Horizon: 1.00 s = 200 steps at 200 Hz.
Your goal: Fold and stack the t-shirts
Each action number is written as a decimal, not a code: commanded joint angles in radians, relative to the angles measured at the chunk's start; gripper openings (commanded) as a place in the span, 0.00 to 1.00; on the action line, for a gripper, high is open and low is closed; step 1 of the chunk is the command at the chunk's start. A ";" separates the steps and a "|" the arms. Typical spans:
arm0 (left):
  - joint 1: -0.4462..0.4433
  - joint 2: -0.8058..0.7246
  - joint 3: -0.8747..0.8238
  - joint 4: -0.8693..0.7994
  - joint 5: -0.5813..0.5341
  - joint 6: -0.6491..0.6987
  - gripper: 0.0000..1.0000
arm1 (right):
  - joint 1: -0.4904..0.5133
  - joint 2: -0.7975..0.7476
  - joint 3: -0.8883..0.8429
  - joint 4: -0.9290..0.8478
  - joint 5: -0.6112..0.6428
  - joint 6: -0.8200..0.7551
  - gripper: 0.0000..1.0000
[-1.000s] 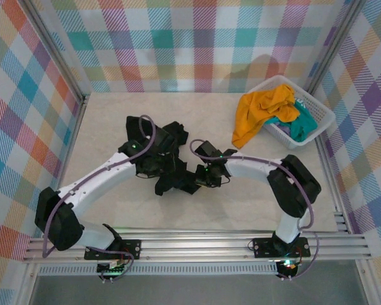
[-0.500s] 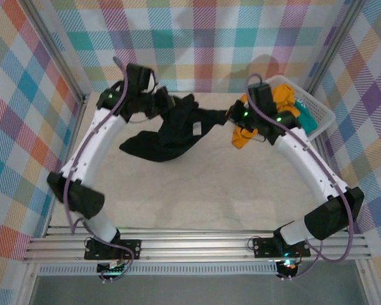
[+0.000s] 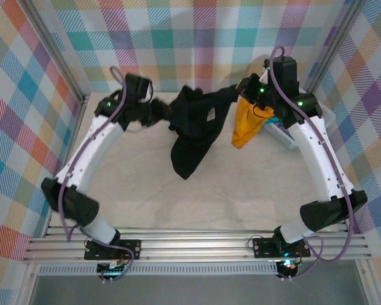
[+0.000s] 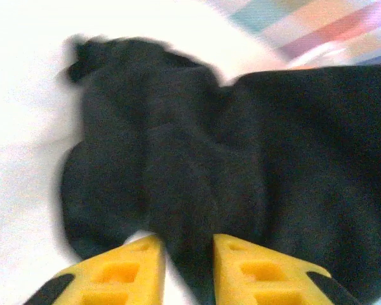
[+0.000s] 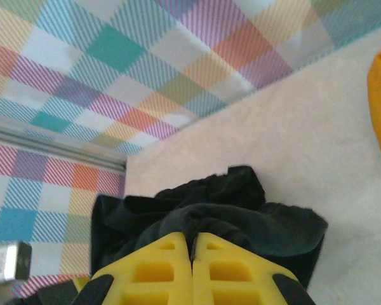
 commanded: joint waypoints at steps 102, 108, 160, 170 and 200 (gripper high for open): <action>-0.338 -0.105 -0.251 0.443 -0.095 -0.539 0.79 | 0.064 -0.053 -0.091 -0.003 -0.079 0.019 0.00; -0.339 -0.094 -0.260 0.464 -0.093 -0.626 0.80 | 0.070 -0.057 -0.095 0.001 -0.081 0.023 0.00; -0.348 0.097 -0.253 0.743 0.023 -1.005 0.89 | 0.145 -0.124 -0.196 0.012 -0.067 0.040 0.00; -0.357 0.130 -0.232 0.760 0.045 -1.040 0.89 | 0.149 -0.144 -0.226 0.009 -0.062 0.042 0.00; -0.377 0.154 -0.211 0.706 0.062 -1.082 0.86 | 0.149 -0.202 -0.279 0.001 -0.037 0.031 0.00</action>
